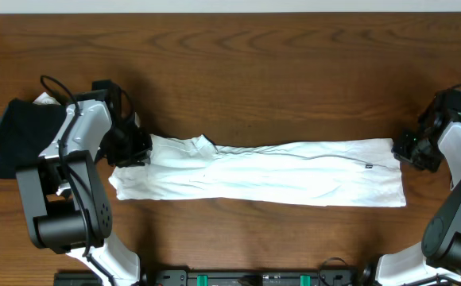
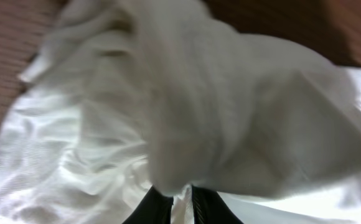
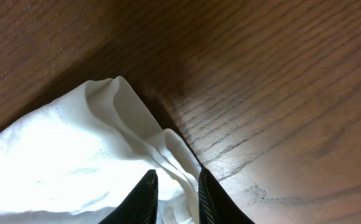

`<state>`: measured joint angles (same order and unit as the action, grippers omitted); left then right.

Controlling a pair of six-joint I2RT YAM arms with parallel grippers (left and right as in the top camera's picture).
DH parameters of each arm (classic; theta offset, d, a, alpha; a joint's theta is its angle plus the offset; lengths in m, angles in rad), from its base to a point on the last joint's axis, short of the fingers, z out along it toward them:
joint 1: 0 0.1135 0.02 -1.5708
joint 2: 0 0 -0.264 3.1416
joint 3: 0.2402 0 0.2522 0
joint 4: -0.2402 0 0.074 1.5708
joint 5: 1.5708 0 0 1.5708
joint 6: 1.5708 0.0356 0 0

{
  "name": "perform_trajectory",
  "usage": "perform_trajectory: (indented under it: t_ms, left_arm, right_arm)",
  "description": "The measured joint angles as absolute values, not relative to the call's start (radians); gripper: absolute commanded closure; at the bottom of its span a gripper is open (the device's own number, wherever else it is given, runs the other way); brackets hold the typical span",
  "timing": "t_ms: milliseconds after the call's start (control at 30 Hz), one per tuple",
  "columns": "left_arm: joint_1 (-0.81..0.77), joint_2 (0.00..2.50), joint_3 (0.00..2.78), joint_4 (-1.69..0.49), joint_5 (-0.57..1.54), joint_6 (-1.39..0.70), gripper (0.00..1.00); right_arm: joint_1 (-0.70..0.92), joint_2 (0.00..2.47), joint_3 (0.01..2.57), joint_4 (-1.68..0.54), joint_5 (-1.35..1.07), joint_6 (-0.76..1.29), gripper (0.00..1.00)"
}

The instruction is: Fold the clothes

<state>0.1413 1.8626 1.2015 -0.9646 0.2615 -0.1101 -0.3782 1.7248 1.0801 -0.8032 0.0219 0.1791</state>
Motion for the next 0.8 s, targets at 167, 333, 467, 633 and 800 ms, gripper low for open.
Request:
perform_trajectory:
  t_ms: [167, 333, 467, 633, 800]
  left_arm:
    - [0.141, 1.863, 1.155, -0.944, 0.216, -0.163, 0.85]
    - [0.141, 1.863, 1.110, -0.933, 0.194, -0.184, 0.85]
    - [0.141, 1.863, 1.105, -0.926, 0.191, -0.187, 0.85]
    - [0.141, 1.863, 1.105, -0.922, 0.186, -0.187, 0.85]
    - [0.141, 1.863, 1.105, -0.921, 0.183, -0.187, 0.85]
  right_arm:
    - [-0.378, 1.725, 1.080, -0.804, 0.022, 0.179, 0.78]
    - [-0.378, 1.725, 1.081, -0.804, 0.021, 0.181, 0.68]
    - [-0.378, 1.725, 1.080, -0.814, 0.019, 0.180, 0.54]
    - [-0.383, 1.725, 1.080, -0.823, 0.017, 0.183, 0.39]
    - [-0.435, 1.725, 1.080, -0.857, -0.030, 0.169, 0.38]
